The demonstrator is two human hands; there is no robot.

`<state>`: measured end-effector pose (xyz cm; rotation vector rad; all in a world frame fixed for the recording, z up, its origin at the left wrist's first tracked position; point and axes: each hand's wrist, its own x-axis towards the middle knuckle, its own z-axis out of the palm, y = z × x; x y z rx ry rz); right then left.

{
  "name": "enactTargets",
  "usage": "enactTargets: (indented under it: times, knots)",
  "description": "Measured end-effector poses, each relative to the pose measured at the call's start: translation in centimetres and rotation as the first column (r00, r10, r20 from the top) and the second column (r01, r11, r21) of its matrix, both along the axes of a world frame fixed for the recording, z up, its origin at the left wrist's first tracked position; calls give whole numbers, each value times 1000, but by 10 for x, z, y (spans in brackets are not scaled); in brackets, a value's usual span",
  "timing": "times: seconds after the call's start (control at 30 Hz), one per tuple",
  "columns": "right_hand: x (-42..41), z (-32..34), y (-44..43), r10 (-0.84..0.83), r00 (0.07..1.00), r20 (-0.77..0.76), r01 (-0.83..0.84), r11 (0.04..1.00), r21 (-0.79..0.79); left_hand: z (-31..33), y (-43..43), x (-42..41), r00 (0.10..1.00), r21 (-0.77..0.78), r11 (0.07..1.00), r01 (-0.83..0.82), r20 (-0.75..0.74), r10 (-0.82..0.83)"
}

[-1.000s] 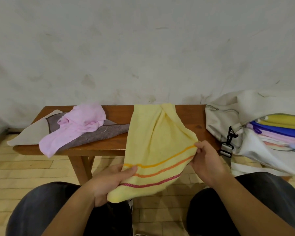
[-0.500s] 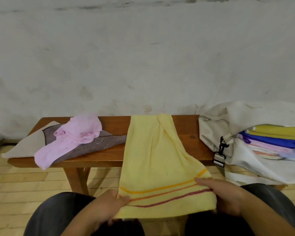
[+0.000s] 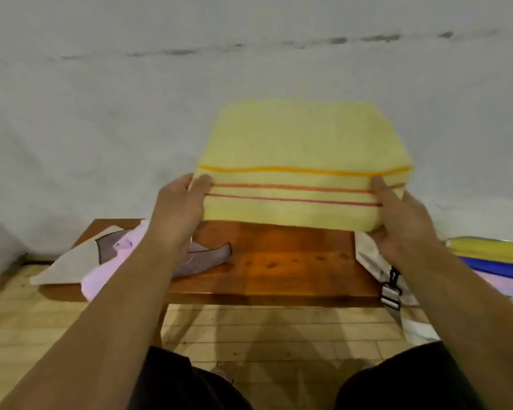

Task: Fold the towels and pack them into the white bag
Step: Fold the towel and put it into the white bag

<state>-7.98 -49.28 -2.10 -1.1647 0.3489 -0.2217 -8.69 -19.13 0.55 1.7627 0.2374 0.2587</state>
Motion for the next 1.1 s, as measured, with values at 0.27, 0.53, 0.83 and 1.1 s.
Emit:
enactTargets:
  times: [0.27,0.53,0.83,1.1]
  knots:
    - [-73,-132,8,-27,884,-466,27,1000,-7,-141,8,-67,896,-199,961,-193,-434,90]
    - [-79,-140,4,-14,845,-535,-4,999,-33,-158,14,-81,871,-197,955,-223,-480,104]
    - [-99,-137,-2,-73,929,-363,-120,869,-480,-158,30,-106,936,-41,999,1,-351,-16]
    - [-100,-140,-34,195,904,-381,-275,947,-167,-153,58,-113,874,-243,958,150,-421,-244]
